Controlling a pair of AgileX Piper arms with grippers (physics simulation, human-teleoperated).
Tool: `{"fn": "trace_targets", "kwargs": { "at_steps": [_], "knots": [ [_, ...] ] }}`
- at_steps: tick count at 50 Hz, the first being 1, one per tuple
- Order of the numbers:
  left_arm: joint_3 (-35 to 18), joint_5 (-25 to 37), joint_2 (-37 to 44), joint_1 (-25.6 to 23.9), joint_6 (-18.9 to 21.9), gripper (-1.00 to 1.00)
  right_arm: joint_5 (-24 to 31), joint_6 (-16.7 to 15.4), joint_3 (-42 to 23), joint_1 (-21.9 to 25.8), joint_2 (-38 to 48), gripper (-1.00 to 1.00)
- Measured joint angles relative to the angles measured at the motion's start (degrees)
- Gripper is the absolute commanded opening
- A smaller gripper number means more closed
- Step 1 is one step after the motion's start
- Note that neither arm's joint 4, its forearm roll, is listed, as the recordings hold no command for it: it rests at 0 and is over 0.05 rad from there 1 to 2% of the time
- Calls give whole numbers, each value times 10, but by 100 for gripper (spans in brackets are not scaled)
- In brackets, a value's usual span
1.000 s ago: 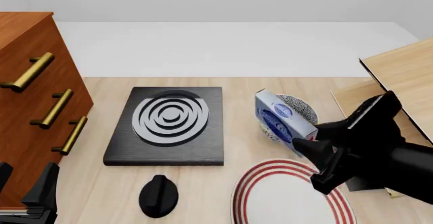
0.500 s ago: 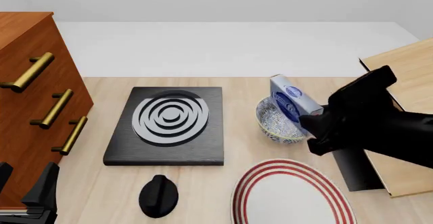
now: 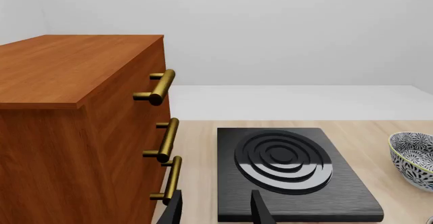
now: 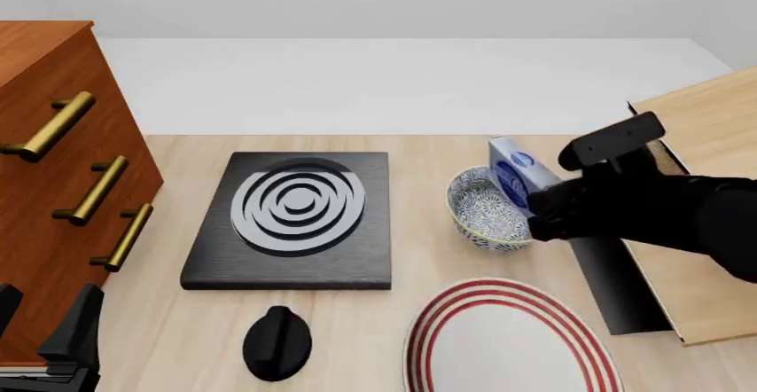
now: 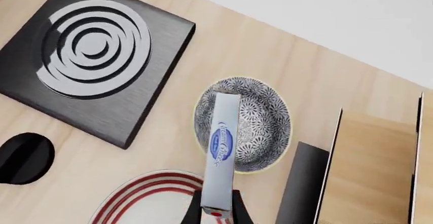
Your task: Pick up the cream cheese and put it in the bowl.
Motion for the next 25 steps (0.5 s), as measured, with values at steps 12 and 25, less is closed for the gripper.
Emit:
{"fn": "trace_targets", "kwargs": {
  "at_steps": [12,25],
  "knots": [
    [0,0,0,0,0,100,-24,5,0,-18,46,-100],
    [0,0,0,0,0,100,-52,8,2,-31,94,-100]
  ]
}}
